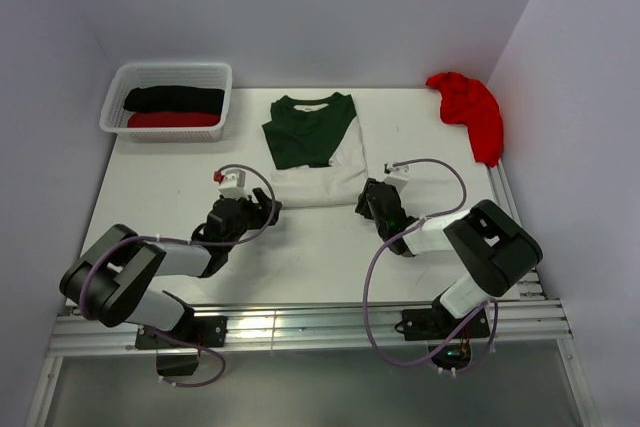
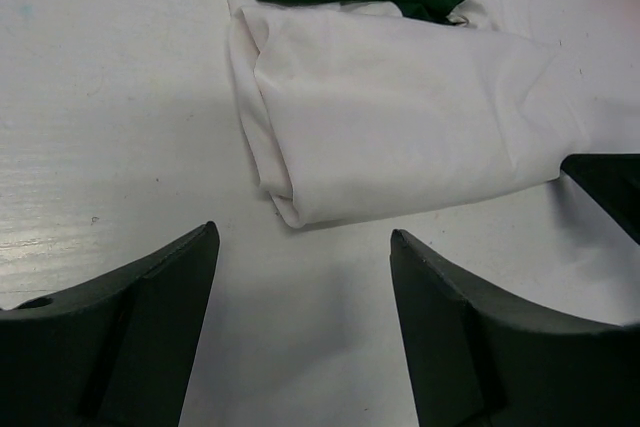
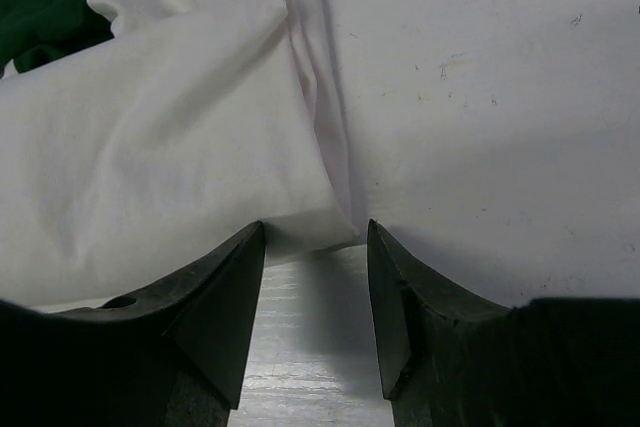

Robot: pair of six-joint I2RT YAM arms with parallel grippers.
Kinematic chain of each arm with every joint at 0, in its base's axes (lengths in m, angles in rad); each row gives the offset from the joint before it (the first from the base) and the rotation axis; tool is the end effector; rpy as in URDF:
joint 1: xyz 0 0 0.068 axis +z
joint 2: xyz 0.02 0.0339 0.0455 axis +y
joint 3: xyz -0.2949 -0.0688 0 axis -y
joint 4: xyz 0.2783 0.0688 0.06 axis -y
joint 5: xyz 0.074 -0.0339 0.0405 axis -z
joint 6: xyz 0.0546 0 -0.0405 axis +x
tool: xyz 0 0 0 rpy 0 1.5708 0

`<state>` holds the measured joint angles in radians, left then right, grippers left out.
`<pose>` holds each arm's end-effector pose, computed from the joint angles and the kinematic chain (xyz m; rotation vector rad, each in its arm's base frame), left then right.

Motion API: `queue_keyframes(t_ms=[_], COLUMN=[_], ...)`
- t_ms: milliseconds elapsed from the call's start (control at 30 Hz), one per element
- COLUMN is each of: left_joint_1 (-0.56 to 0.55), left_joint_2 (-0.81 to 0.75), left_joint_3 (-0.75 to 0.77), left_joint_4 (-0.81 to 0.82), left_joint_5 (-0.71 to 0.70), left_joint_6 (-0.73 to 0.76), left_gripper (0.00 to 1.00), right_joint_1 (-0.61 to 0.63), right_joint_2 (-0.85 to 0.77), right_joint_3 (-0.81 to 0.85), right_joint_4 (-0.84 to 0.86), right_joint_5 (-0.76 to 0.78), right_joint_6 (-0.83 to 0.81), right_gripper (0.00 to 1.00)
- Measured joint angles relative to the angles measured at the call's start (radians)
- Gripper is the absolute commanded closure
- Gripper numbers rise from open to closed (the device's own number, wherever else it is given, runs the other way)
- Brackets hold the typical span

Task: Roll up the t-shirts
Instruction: Roll the tshirt

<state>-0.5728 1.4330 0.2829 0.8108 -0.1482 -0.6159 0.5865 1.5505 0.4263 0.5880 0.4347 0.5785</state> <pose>0.2301 -0.1388 0.1335 -0.1451 1.9567 -0.6558 0.2580 0.1438 0.1201 0.2490 2.0479 0.2632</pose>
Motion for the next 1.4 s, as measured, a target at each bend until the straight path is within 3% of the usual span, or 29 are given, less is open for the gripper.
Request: queue_keyframes(t_ms=[200, 333, 467, 900, 1000, 1033, 1133, 1400], left_joint_1=[0.000, 0.000, 0.000, 0.000, 0.000, 0.000, 0.000, -0.020], left_joint_2=[0.031, 0.060, 0.077, 0.158, 0.176, 0.184, 0.210, 0.191], left_joint_3=[0.001, 0.002, 0.008, 0.072, 0.085, 0.093, 0.117, 0.089], left_joint_4=[0.016, 0.019, 0.019, 0.039, 0.039, 0.038, 0.037, 0.039], left_joint_5=[0.000, 0.001, 0.001, 0.002, 0.003, 0.003, 0.013, 0.019], left_joint_6=[0.008, 0.013, 0.019, 0.052, 0.055, 0.056, 0.066, 0.069], left_gripper=[0.26, 0.29, 0.29, 0.42, 0.58, 0.71, 0.99, 1.00], right_joint_1=[-0.008, -0.025, -0.031, -0.033, -0.033, -0.033, -0.033, -0.026], right_joint_2=[0.018, 0.032, 0.032, 0.032, 0.032, 0.032, 0.031, -0.068], right_joint_3=[0.007, 0.006, 0.006, 0.003, 0.002, 0.000, -0.006, -0.039], right_joint_4=[0.006, 0.026, 0.055, 0.086, 0.090, 0.093, 0.099, 0.046], right_joint_5=[-0.004, -0.025, -0.040, -0.061, -0.062, -0.062, -0.066, -0.087], right_joint_6=[0.000, -0.002, -0.012, -0.035, -0.037, -0.037, -0.037, 0.022], right_gripper=[0.49, 0.64, 0.84, 0.99, 1.00, 1.00, 1.00, 1.00])
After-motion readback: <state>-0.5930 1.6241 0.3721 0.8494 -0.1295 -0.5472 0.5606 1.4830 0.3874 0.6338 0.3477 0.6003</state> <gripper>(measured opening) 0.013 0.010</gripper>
